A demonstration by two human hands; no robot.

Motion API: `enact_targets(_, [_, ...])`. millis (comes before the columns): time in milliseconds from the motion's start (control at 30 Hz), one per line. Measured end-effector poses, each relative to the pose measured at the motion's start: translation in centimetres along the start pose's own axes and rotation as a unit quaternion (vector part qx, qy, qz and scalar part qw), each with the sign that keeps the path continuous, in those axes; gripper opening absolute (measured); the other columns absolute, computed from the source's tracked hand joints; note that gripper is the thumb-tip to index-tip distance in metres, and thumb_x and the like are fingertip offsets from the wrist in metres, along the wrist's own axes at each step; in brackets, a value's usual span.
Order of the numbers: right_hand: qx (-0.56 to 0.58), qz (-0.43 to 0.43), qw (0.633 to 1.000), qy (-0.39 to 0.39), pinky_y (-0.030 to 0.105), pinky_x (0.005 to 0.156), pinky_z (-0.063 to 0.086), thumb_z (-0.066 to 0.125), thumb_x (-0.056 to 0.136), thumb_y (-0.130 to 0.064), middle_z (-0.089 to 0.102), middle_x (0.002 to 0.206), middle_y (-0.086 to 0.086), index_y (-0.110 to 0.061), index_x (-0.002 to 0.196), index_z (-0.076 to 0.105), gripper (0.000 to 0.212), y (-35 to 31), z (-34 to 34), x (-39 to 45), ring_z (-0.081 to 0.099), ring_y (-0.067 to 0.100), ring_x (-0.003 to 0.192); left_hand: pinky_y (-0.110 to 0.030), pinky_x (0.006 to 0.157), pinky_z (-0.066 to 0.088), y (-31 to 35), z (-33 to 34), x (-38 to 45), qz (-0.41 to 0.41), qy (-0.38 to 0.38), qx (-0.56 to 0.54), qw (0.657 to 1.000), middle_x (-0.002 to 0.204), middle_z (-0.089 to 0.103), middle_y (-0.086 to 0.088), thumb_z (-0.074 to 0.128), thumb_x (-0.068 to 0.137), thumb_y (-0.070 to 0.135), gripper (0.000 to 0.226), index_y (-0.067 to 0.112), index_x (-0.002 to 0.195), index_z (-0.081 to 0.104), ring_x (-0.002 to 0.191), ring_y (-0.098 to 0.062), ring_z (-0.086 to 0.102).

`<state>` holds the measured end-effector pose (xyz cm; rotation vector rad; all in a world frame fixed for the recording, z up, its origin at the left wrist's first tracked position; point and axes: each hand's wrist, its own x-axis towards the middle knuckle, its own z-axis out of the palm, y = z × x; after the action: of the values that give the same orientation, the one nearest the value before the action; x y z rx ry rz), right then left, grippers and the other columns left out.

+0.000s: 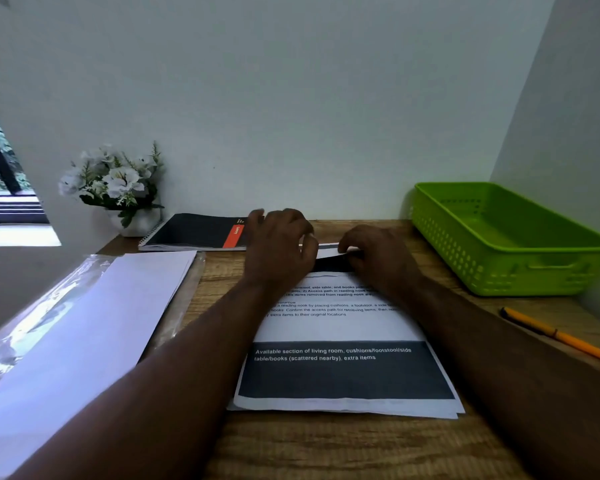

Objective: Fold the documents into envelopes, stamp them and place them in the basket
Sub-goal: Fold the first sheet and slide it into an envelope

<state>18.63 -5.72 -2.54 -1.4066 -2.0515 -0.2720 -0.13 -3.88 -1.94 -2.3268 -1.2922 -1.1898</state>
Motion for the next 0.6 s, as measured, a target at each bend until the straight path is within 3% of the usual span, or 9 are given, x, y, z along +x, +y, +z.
enact_targets(100, [0.004, 0.033, 0.996, -0.079, 0.034, 0.079, 0.049, 0.063, 0.075, -0.012, 0.07, 0.092, -0.002, -0.023, 0.087, 0.068, 0.018, 0.2, 0.6, -0.3, 0.063, 0.021, 0.088, -0.041, 0.1, 0.037, 0.4, 0.6, -0.2, 0.015, -0.122, -0.034, 0.992, 0.109, 0.067, -0.01, 0.045, 0.084, 0.018, 0.032, 0.009, 0.099, 0.072, 0.106, -0.03, 0.059])
enact_targets(167, [0.022, 0.047, 0.992, -0.113, 0.035, 0.081, 0.049, 0.058, 0.074, -0.014, 0.067, 0.092, -0.006, -0.027, 0.088, 0.067, 0.02, 0.1, 0.7, -0.4, 0.061, 0.019, 0.09, -0.038, 0.107, 0.032, 0.4, 1.1, -0.6, -0.023, -0.212, -0.053, 0.975, 0.132, 0.056, -0.012, 0.044, 0.094, 0.015, 0.034, 0.008, 0.122, 0.062, 0.125, -0.03, 0.048])
enact_targets(233, [0.032, 0.074, 0.986, -0.146, 0.032, 0.085, 0.047, 0.056, 0.074, -0.02, 0.066, 0.097, -0.007, -0.027, 0.092, 0.068, 0.023, -0.2, 0.5, -0.3, 0.059, 0.016, 0.094, -0.034, 0.107, 0.032, 0.0, 1.7, -0.8, -0.078, -0.278, -0.068, 0.955, 0.14, 0.049, -0.011, 0.042, 0.098, 0.02, 0.038, 0.009, 0.132, 0.053, 0.13, -0.027, 0.043])
enact_targets(333, [0.08, 0.102, 0.979, -0.155, 0.034, 0.089, 0.046, 0.049, 0.073, -0.031, 0.067, 0.1, -0.006, -0.024, 0.092, 0.071, 0.03, -0.3, 0.4, -0.1, 0.059, 0.013, 0.094, -0.038, 0.111, 0.031, -0.5, 2.7, -0.6, -0.079, -0.328, -0.037, 0.941, 0.147, 0.042, -0.01, 0.036, 0.099, 0.026, 0.046, 0.013, 0.143, 0.041, 0.134, -0.026, 0.039])
enact_targets(400, [0.091, 0.107, 0.979, -0.145, 0.037, 0.09, 0.046, 0.053, 0.08, -0.023, 0.068, 0.103, -0.002, -0.021, 0.095, 0.071, 0.024, -0.1, 1.0, 0.2, 0.06, 0.016, 0.097, -0.041, 0.115, 0.024, -0.5, 3.1, -0.4, -0.054, -0.36, 0.006, 0.931, 0.155, 0.03, -0.008, 0.03, 0.1, 0.026, 0.049, 0.013, 0.148, 0.03, 0.141, -0.027, 0.028])
enact_targets(600, [-0.093, 0.088, 0.969, -0.209, 0.045, 0.098, 0.036, 0.041, 0.09, -0.018, 0.047, 0.13, 0.001, -0.031, 0.134, 0.049, 0.047, -1.4, 2.4, 0.7, 0.042, 0.031, 0.12, -0.048, 0.117, 0.015, -0.5, 3.2, -0.4, -0.047, -0.375, 0.033, 0.925, 0.159, 0.02, 0.0, 0.025, 0.1, 0.027, 0.052, 0.019, 0.151, 0.021, 0.146, -0.023, 0.017])
